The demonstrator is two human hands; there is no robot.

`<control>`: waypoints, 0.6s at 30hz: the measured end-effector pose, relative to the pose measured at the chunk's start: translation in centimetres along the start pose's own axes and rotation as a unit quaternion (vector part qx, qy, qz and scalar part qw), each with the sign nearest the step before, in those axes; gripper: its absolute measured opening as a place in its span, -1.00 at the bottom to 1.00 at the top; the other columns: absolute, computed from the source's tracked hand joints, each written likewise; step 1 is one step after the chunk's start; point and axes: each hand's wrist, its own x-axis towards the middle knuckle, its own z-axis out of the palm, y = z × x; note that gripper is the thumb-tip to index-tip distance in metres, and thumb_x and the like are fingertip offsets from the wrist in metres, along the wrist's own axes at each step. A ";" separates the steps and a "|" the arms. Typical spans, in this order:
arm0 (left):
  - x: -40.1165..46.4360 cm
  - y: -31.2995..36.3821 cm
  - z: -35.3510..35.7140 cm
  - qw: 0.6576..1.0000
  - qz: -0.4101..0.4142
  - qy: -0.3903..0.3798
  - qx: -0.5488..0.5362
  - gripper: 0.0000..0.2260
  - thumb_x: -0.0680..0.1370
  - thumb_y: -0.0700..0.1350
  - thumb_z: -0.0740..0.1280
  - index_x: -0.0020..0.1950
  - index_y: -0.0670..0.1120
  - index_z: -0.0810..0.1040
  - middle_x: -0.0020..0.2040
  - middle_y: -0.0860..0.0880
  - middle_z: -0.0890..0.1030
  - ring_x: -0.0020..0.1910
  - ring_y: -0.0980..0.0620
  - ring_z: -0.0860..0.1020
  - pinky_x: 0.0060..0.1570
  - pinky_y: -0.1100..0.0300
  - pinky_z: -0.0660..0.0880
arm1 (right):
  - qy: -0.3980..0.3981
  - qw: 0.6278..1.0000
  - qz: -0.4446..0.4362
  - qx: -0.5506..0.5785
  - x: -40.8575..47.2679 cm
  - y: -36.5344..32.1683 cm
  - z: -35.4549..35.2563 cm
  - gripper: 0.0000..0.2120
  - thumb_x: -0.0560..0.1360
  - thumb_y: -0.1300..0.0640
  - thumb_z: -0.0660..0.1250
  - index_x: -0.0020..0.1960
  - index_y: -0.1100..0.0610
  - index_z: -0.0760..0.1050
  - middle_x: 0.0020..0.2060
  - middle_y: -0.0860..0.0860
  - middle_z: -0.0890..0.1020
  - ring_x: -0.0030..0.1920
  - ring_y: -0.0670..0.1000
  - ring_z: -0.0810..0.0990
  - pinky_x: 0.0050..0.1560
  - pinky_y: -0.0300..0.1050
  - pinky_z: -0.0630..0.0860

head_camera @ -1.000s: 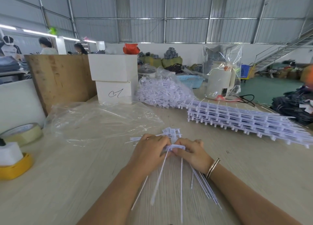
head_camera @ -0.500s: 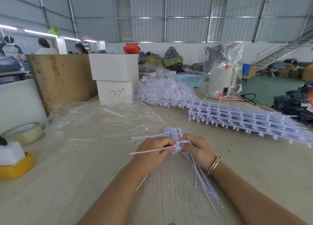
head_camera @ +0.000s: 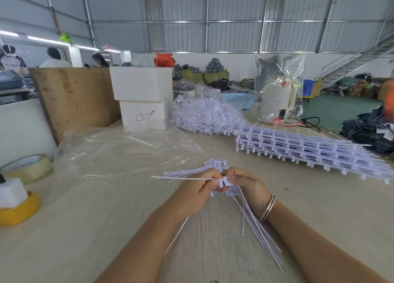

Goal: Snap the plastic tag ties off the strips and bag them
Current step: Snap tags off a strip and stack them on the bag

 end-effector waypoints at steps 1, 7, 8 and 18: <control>-0.1 0.0 -0.1 1.000 -0.003 0.007 -0.012 -0.82 0.63 -0.20 0.14 -0.02 -0.05 0.53 -0.13 0.04 0.60 -0.20 0.17 0.53 -0.15 0.22 0.44 | 0.015 1.000 -0.006 0.021 0.1 -0.1 -0.2 -0.86 0.33 0.19 0.32 -0.24 0.28 0.47 -0.28 0.17 0.56 -0.23 0.08 0.53 -0.09 -0.09 0.46; -0.2 -0.7 -0.4 0.998 -0.042 0.049 0.016 -0.86 0.61 -0.11 0.21 -0.06 0.14 0.45 -0.13 0.14 0.56 -0.14 0.16 0.52 -0.10 0.20 0.44 | 0.125 0.963 -0.074 -0.225 -0.2 -0.1 -2.7 -0.78 0.48 0.13 0.20 -0.25 0.26 0.46 -0.27 0.03 0.52 -0.17 -0.04 0.44 -0.03 -0.15 0.33; -0.2 -0.8 -0.2 0.996 -0.051 0.042 0.063 -0.92 0.61 -0.07 0.22 0.00 0.11 0.45 -0.08 0.10 0.55 -0.10 0.13 0.51 -0.06 0.16 0.45 | 0.127 0.931 -0.060 -0.337 0.0 0.2 -2.6 -0.78 0.48 0.06 0.20 -0.22 0.17 0.50 -0.20 -0.02 0.53 -0.08 -0.06 0.42 0.01 -0.13 0.25; 0.5 0.4 1.4 0.956 -0.059 0.078 0.276 -0.54 0.60 -0.10 0.18 0.48 -0.01 0.15 0.22 -0.03 0.52 0.15 -0.05 0.50 0.05 0.11 0.43 | 0.114 0.846 -0.122 -0.507 -0.2 0.1 0.2 -0.59 0.43 -0.28 -0.01 -0.08 -0.12 0.54 -0.07 -0.25 0.48 0.06 -0.18 0.36 0.00 -0.14 0.08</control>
